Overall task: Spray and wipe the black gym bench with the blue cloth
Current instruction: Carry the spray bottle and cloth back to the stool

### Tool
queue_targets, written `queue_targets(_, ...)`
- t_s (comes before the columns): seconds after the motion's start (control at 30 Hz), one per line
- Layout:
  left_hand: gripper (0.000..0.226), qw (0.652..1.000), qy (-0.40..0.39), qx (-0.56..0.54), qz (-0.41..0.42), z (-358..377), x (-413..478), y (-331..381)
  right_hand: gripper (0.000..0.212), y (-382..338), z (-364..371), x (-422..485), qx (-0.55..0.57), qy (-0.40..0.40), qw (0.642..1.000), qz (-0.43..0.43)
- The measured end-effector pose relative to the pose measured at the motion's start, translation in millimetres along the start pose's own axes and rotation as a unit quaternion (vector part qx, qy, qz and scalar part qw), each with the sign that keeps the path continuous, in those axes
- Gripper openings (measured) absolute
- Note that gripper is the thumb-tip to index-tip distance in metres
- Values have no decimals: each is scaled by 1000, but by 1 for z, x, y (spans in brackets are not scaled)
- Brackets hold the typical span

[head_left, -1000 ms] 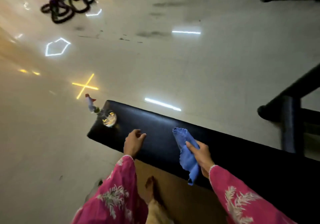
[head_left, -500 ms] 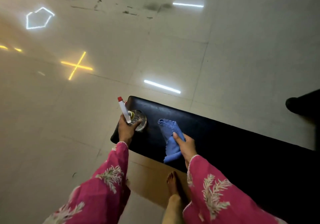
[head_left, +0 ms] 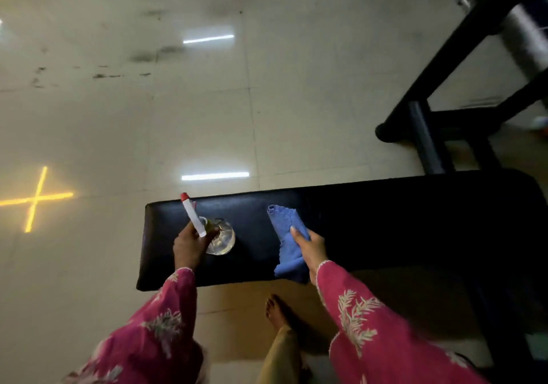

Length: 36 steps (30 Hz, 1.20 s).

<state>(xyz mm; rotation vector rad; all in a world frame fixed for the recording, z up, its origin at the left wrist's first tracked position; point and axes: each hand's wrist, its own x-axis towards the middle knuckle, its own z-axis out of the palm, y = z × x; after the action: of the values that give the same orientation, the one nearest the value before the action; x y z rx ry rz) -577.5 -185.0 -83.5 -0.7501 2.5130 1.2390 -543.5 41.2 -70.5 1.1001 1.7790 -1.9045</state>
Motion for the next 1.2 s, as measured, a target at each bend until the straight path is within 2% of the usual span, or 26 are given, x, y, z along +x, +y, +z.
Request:
queue_targets(0.2, 29, 988, -91, 4, 123, 47, -74, 69, 34, 15, -79, -55, 64, 99, 993, -5)
queue_targets(0.37, 29, 946, -213, 32, 242, 69, -146, 111, 37, 43, -147, -135, 141, 201, 969, -6)
queue_targets(0.47, 32, 911, -278, 69, 298, 82, -197, 128, 34, 70, -184, -193, 199, 290, 936, -11)
queue_targets(0.6, 23, 834, -375, 137, 381, 102, -258, 141, 32, 115, -207, -253, 264, 388, 883, 4)
queue_targets(0.77, 36, 714, -483, 213, 459, 133, -325, 135, 35, 179, -201, -310, 366, 496, 786, 47)
queue_targets(0.83, 40, 659, -523, 233, 488, 140, -359, 121, 36, 206, -192, -334, 416, 522, 742, 59)
queue_targets(1.0, 40, 553, -589, 276, 521, 149, -442, 66, 46, 279, -160, -390, 474, 552, 680, 90)
queue_targets(1.07, 39, 517, -615, 288, 521, 146, -471, 40, 48, 302, -151, -412, 467, 575, 665, 100)
queue_targets(1.2, 38, 477, -662, 294, 498, 147, -522, -23, 36, 352, -142, -447, 497, 593, 623, 113)
